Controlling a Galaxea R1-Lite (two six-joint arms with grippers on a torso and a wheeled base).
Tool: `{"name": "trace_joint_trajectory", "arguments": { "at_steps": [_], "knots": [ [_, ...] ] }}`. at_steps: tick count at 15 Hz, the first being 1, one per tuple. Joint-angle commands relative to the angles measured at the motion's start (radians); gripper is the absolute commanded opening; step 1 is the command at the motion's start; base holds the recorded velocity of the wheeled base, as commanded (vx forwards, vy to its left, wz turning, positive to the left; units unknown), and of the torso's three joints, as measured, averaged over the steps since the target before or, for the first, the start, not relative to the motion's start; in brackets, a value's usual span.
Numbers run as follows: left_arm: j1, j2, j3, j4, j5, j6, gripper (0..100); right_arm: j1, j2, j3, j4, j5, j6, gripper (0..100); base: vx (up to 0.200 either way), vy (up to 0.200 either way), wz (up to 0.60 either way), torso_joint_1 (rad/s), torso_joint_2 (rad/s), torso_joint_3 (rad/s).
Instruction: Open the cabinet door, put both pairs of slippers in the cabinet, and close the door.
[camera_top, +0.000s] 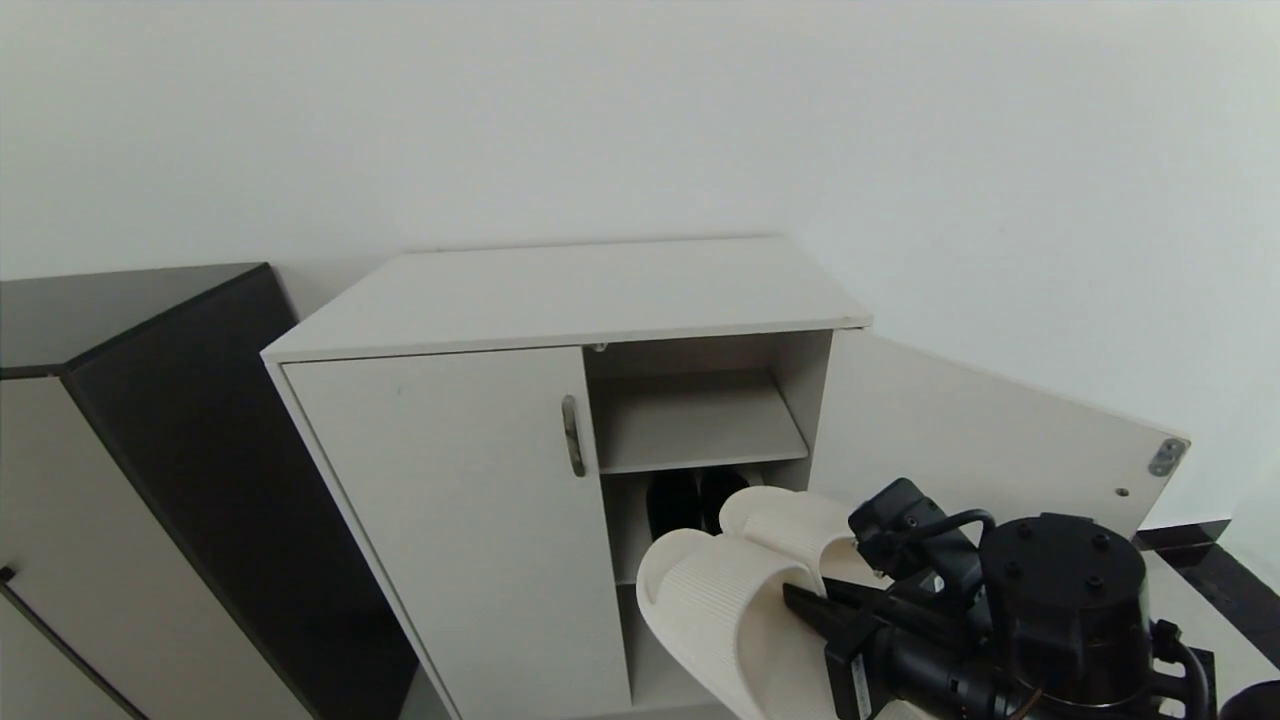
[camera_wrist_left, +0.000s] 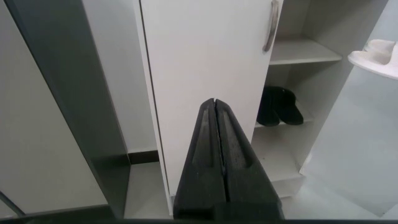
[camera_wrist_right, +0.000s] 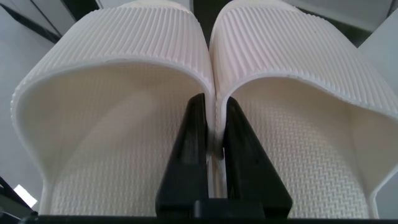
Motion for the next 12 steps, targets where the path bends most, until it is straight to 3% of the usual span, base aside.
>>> {"name": "trace_joint_trajectory", "arguments": {
  "at_steps": [1,12],
  "knots": [
    [0.0,0.001,0.0,0.0,0.0,0.0,0,0.0,0.005,0.0,0.0,0.001,0.002,0,0.0,0.0,0.0,-0.173,0.48,0.31],
    [0.0,0.001,0.0,0.0,-0.001,0.001,0,0.0,0.025,0.018,-0.043,0.013,0.0,0,0.0,0.0,0.0,-0.117,0.46,0.34]
  ]
}}
